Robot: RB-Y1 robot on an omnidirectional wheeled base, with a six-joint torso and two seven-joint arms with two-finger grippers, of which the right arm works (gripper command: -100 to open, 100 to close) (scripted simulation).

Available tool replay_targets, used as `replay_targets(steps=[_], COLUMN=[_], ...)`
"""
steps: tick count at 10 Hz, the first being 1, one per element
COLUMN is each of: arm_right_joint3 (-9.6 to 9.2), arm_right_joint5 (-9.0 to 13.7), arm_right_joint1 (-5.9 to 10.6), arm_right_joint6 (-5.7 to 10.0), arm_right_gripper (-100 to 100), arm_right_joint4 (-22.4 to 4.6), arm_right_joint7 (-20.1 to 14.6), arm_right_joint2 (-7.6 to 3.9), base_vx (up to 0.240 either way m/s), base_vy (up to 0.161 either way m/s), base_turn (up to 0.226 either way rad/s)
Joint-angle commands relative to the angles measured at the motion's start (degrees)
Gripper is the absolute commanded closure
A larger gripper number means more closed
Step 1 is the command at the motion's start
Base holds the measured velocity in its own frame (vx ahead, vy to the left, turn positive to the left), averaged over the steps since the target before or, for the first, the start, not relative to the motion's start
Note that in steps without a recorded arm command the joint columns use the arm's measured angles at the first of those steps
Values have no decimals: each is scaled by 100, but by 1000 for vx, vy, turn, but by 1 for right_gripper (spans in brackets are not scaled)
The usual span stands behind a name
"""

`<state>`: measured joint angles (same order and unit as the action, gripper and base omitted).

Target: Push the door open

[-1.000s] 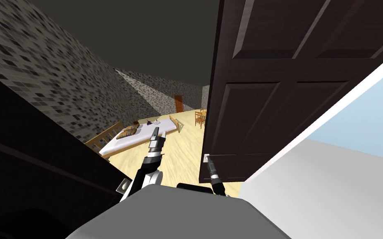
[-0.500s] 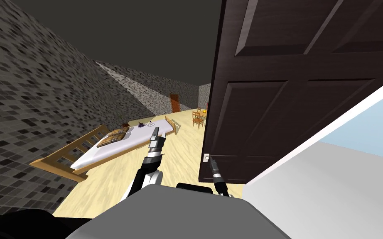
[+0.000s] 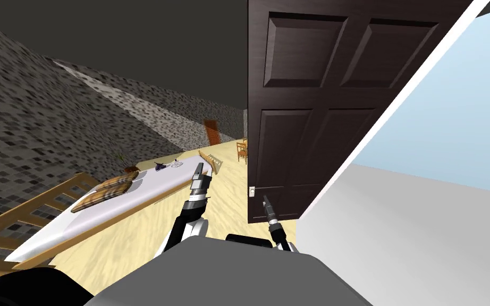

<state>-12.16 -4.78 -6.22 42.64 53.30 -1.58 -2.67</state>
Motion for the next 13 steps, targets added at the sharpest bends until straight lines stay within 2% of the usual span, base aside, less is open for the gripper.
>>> replay_targets(steps=[1, 2, 6, 7, 10, 13], arm_right_joint3=[-172, -346, -693, -855, -1184, -1343], arm_right_joint5=[21, 39, 75, 91, 126, 142], arm_right_joint1=[134, 252, 488, 598, 821, 929], arm_right_joint6=[29, 30, 32, 33, 35, 36], arm_right_gripper=[-100, -100, -100, -100, -100, -100], arm_right_joint4=[-153, -261, -477, -577, -781, -880], arm_right_joint7=[-26, -55, -113, -140, -195, -221], arm_right_joint2=[-15, -17, 20, 55, 172, 260], base_vx=[-67, -75, -51, -68, -119, -145], base_vy=[-55, -52, -21, -2, 22, 89], base_turn=[-242, -316, -215, -360, -244, -121])
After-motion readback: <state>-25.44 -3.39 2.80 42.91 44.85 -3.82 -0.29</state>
